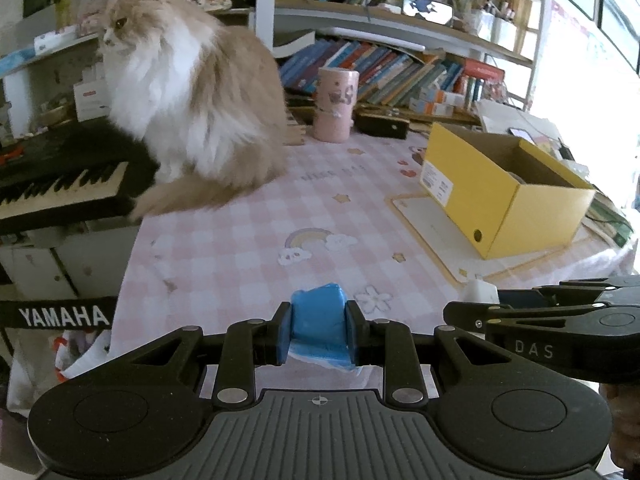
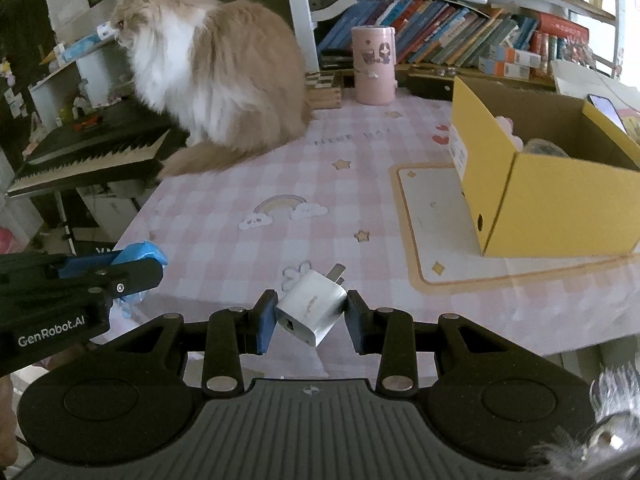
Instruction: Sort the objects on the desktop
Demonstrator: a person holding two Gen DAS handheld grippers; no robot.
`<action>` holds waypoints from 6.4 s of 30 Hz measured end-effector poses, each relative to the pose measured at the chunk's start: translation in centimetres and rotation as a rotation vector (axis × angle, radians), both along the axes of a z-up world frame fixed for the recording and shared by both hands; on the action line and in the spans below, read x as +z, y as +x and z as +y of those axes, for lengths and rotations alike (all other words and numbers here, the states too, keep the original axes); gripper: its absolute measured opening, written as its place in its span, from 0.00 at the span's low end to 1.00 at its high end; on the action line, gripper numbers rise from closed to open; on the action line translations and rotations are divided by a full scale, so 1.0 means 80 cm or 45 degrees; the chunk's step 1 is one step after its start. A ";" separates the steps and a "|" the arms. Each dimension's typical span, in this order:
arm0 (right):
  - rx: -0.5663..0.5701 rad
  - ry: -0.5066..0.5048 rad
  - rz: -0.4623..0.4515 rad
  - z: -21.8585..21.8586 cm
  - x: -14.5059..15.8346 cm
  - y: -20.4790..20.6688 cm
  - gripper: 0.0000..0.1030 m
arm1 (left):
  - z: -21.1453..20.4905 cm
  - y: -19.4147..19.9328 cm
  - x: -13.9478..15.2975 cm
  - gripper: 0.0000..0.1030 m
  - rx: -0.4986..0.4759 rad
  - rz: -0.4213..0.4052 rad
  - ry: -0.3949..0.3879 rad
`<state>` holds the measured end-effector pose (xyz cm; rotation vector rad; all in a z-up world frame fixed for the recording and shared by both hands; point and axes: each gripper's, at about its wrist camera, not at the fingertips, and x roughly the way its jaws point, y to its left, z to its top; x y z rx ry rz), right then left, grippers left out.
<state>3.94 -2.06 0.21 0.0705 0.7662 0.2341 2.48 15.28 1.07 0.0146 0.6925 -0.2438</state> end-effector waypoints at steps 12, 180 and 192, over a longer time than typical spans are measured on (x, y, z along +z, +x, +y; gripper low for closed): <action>-0.150 -0.025 0.033 -0.025 -0.003 -0.031 0.33 | -0.032 -0.003 -0.004 0.25 -0.179 0.016 -0.016; -0.079 -0.106 -0.255 -0.287 0.044 -0.041 0.80 | -0.246 -0.083 0.022 0.98 0.311 -0.200 0.141; -0.120 -0.116 -0.234 -0.249 0.022 -0.114 0.88 | -0.229 -0.122 0.014 0.99 0.304 -0.202 0.156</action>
